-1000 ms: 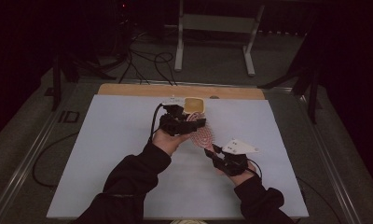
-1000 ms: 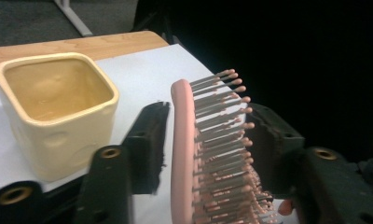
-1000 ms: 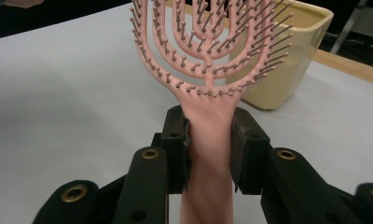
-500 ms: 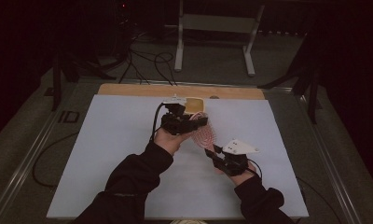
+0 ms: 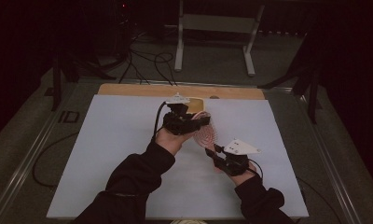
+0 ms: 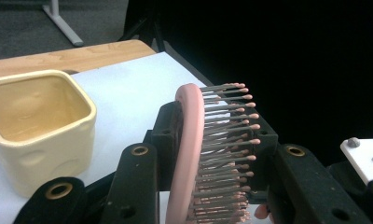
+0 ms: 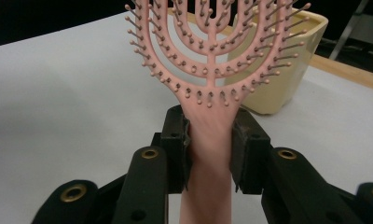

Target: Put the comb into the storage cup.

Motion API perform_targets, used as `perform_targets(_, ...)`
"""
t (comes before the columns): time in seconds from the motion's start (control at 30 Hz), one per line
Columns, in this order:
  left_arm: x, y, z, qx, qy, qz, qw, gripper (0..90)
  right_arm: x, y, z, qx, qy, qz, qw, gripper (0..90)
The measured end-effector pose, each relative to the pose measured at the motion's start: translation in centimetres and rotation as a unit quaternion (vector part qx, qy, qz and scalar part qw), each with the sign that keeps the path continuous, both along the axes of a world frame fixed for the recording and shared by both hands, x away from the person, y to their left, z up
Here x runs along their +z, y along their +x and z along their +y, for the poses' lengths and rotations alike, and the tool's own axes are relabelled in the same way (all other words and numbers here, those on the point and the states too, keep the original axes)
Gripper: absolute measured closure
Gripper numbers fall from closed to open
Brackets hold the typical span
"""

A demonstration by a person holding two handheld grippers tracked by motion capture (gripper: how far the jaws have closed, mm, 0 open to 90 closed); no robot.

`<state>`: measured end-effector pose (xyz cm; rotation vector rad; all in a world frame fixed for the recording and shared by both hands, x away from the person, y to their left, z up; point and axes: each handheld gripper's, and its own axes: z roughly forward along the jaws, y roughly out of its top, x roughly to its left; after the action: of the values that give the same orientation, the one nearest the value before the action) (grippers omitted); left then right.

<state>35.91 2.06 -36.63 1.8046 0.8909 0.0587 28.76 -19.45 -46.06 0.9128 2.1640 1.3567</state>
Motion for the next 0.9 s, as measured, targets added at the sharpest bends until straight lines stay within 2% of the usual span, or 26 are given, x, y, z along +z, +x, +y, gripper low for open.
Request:
perform_targets(0.07,0.2,0.0,0.0,0.0,0.0,-0.002,1.0,66.0,0.0,0.0,0.0,0.002,0.002,0.001,1.0,68.5)
perform_targets(0.1,0.5,-0.1,0.1,-0.003,-0.005,-0.002,1.0,66.1,-0.1,0.1,0.0,0.003,0.007,0.004,1.0,59.0)
perform_targets(0.13,0.5,-0.1,0.1,-0.003,-0.005,-0.002,1.0,66.1,-0.1,0.1,0.0,0.003,0.007,0.004,1.0,59.0)
perform_targets(0.17,0.7,-0.1,0.1,-0.003,-0.005,-0.006,1.0,66.1,-0.2,0.2,0.0,0.007,0.005,0.012,0.9999,49.6)
perform_targets(0.23,1.4,-0.4,0.0,-0.003,0.006,-0.022,0.9997,66.1,-0.3,0.2,0.0,0.008,0.014,0.017,0.9997,47.2)
perform_targets(0.27,1.4,-0.4,0.0,-0.003,0.006,-0.022,0.9997,66.1,-0.3,0.2,0.0,0.008,0.014,0.017,0.9997,47.2)
perform_targets(0.43,2.2,-0.4,0.2,0.003,0.007,-0.031,0.9995,66.2,0.0,0.3,-0.2,0.009,0.025,0.015,0.9995,31.0)
perform_targets(0.53,2.5,-0.3,0.4,0.007,0.01,-0.036,0.9993,66.2,0.1,0.3,-0.5,0.005,0.031,0.016,0.9994,24.7)
perform_targets(0.57,2.6,-0.2,0.5,0.008,0.01,-0.037,0.9992,66.2,0.0,0.2,-0.6,0.009,0.031,0.016,0.9993,19.6)
perform_targets(0.6,2.6,-0.2,0.5,0.008,0.01,-0.037,0.9992,66.1,0.0,0.2,-0.6,0.009,0.031,0.016,0.9993,19.6)
perform_targets(0.63,2.8,-0.2,0.6,0.01,0.011,-0.04,0.9991,66.2,0.0,0.2,-0.8,0.021,0.031,0.02,0.9991,14.0)
perform_targets(0.73,3.1,-0.2,0.6,0.013,0.012,-0.045,0.9988,66.1,0.0,0.1,-1.2,0.029,0.041,0.026,0.9984,12.8)
perform_targets(0.77,3.3,-0.1,0.7,0.015,0.012,-0.047,0.9987,66.1,0.0,0.1,-1.4,0.028,0.037,0.023,0.9986,10.2)
perform_targets(0.9,3.8,0.0,0.9,0.02,0.012,-0.052,0.9984,66.1,-0.1,0.2,-2.0,0.033,0.043,0.017,0.9984,9.1)
